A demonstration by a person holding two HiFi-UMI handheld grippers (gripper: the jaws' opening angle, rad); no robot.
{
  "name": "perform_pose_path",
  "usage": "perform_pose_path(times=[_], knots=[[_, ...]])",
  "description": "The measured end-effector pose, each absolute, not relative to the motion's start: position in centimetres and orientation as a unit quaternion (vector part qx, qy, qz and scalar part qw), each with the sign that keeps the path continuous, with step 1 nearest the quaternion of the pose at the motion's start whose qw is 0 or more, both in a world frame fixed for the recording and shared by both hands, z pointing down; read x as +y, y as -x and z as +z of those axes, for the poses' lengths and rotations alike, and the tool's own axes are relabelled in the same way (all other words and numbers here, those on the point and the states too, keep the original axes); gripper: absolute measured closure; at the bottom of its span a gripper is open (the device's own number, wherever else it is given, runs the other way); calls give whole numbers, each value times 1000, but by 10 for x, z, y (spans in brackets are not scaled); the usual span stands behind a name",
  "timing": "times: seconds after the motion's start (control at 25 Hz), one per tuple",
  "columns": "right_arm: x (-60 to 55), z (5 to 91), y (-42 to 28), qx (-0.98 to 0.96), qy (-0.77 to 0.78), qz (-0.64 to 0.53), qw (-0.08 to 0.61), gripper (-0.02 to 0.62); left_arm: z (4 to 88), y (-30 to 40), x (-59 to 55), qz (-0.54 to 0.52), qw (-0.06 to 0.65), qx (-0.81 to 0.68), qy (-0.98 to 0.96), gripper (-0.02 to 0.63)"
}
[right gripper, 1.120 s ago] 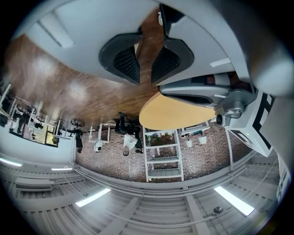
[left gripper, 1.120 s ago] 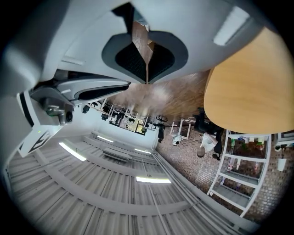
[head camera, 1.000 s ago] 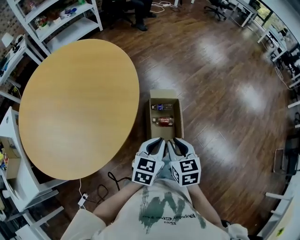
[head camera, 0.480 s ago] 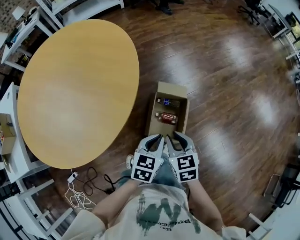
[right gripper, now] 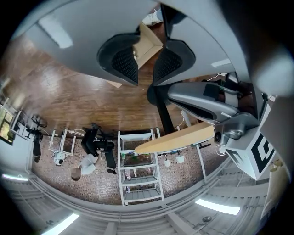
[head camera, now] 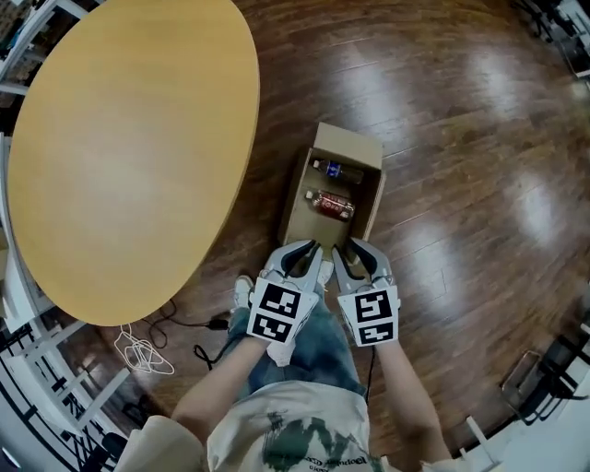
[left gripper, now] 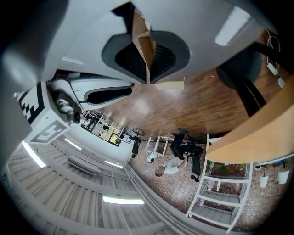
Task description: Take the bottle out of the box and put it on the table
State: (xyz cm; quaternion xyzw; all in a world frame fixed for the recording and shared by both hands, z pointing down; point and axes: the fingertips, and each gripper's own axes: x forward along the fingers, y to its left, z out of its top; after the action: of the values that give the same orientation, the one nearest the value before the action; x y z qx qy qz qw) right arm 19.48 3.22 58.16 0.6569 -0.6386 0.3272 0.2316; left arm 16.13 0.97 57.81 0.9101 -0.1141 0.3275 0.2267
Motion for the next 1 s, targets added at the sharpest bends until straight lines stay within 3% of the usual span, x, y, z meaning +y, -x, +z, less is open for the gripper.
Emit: perform_pose_path(times=[0.76, 1.0], knots=[[4, 855, -252, -642, -614, 382, 255, 492, 824, -204, -2, 408, 283, -126, -859, 606], [18, 929, -246, -661, -569, 401, 279, 451, 868, -210, 13, 416, 304, -107, -850, 606]])
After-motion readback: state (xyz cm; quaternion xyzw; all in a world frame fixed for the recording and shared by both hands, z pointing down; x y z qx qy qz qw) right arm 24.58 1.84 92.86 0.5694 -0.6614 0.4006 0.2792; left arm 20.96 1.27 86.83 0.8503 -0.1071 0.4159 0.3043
